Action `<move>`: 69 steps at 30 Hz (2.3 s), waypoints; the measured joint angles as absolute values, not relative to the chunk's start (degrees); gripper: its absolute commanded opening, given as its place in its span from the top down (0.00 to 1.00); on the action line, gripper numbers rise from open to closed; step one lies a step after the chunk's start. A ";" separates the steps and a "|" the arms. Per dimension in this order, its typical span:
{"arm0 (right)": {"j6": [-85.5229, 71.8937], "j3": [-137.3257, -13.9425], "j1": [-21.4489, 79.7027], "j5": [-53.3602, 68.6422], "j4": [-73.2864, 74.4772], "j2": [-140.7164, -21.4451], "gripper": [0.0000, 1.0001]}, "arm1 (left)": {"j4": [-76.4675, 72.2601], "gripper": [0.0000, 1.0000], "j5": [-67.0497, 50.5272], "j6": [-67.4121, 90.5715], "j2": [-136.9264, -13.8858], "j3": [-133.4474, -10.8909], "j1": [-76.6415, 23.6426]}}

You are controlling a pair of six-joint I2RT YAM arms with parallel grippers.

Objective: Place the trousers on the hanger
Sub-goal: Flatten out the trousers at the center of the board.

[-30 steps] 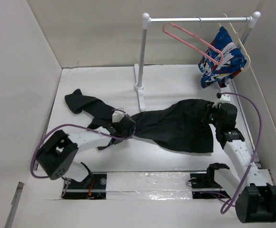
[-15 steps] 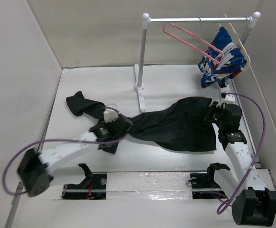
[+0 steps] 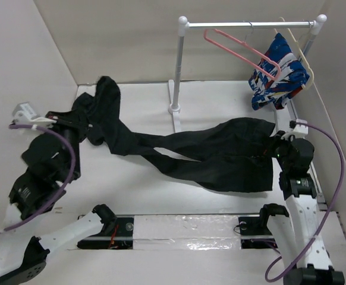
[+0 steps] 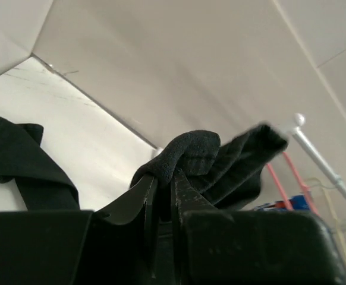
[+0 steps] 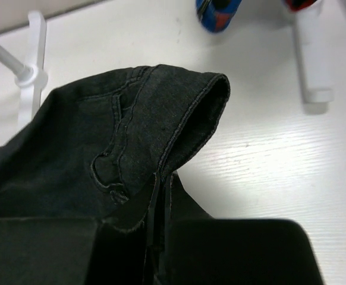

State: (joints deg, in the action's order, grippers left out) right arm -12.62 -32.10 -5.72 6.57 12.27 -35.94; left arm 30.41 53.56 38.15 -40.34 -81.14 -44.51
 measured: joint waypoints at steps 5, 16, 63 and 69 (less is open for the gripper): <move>-12.62 -33.85 -6.59 4.08 13.74 -33.58 1.00 | 25.39 1.00 56.62 36.75 -44.82 -72.82 -44.53; -15.27 -35.59 -8.19 -0.25 12.93 -48.10 1.00 | 12.12 1.00 36.34 44.60 -63.64 -60.58 -11.62; -11.88 -34.68 4.86 8.16 3.51 -49.23 0.35 | 15.77 1.00 22.92 31.35 -113.06 -82.52 -7.77; -10.94 -34.63 11.05 7.25 3.44 -49.74 0.98 | 14.76 1.00 20.56 31.48 -108.71 -80.07 -6.96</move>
State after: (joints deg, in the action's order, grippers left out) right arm -10.94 -34.63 11.05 7.25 3.44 -49.74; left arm 14.76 20.56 31.48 -108.71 -80.07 -6.96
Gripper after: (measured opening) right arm 0.171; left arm 0.021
